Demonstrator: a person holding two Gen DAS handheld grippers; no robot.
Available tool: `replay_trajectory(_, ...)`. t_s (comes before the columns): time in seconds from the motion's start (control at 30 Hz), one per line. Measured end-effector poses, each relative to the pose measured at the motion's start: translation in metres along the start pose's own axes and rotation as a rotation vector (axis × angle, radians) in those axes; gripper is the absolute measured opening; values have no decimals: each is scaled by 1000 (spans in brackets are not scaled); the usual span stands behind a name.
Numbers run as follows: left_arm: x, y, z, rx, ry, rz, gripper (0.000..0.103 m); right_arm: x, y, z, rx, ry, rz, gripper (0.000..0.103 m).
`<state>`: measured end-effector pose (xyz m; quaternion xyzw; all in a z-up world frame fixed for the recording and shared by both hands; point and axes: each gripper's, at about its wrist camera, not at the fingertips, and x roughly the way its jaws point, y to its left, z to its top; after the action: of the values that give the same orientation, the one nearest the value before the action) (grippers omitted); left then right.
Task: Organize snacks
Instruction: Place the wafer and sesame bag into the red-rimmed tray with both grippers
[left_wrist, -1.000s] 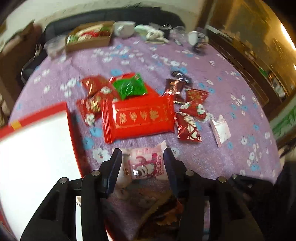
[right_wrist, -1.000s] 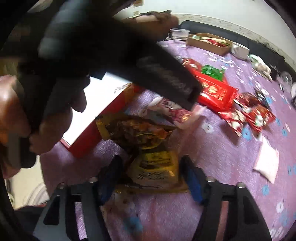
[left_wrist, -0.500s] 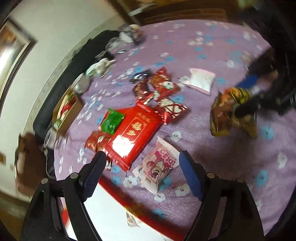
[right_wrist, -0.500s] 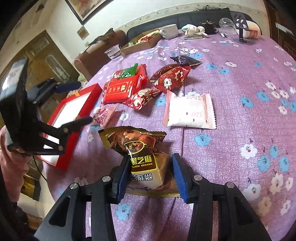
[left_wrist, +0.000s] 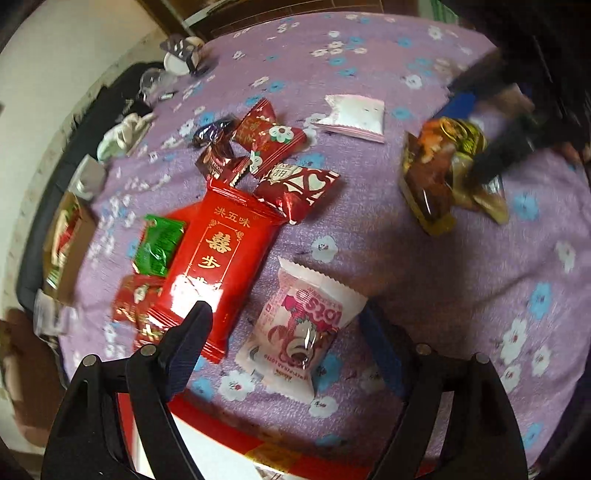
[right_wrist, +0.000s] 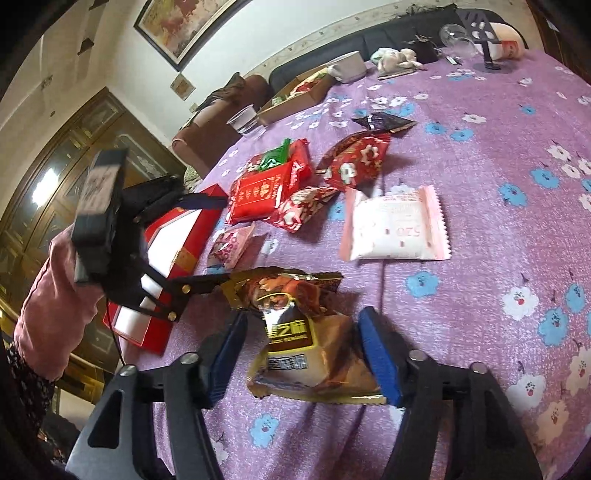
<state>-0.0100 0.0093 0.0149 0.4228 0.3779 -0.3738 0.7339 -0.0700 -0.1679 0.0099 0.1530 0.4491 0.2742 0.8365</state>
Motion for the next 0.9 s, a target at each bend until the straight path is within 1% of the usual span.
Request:
replay_trajectory(0.07,-2,-3,0,-9,-6,-39,55,2,6,0,-24,-1,-9,76)
replay_trajectory(0.1,-3,-7,1,-14,-9,-52,49,3,9,0,-38,1,-21,78)
replay_trajectory(0.13,-4,-11,1,-11,-12,-43,45,5,14,-1,-58,4,-38,82)
replay_trajectory(0.17,-5,-14,1,-8,-14,-31,42,7,19,-1,-77,6,-59,83)
replay_trajectory(0.23,-7,-19,0,-30,-16,-11,39,12,30,-3,-125,14,-127,82)
replay_trajectory(0.27,-8,-20,-2,-55,-13,-14,31,14,35,-4,-146,16,-165,78)
replay_trajectory(0.3,-9,-19,-4,-92,-12,-33,29,17,38,-4,-162,18,-198,72)
replay_trajectory(0.33,-11,-19,-5,-117,-15,-37,30,19,42,-5,-185,21,-252,53)
replay_trajectory(0.37,-13,-19,-7,-141,-19,-43,30,21,44,-6,-201,23,-289,47)
replay_trajectory(0.47,-19,-23,-12,-217,-38,-61,29,21,45,-6,-167,18,-297,45)
replay_trajectory(0.53,-26,-23,-17,-304,-55,-75,26,21,45,-6,-136,16,-298,45)
replay_trajectory(0.67,-42,-18,-33,-452,-115,-97,25,19,44,-4,-69,23,-241,44)
replay_trajectory(0.77,-57,-11,-48,-549,-181,-108,25,20,51,-2,-39,23,-203,44)
replay_trajectory(0.83,-75,-7,-62,-618,-260,-120,25,21,55,0,-3,16,-163,44)
replay_trajectory(0.9,-91,-5,-75,-663,-314,-98,25,22,60,4,28,12,-109,44)
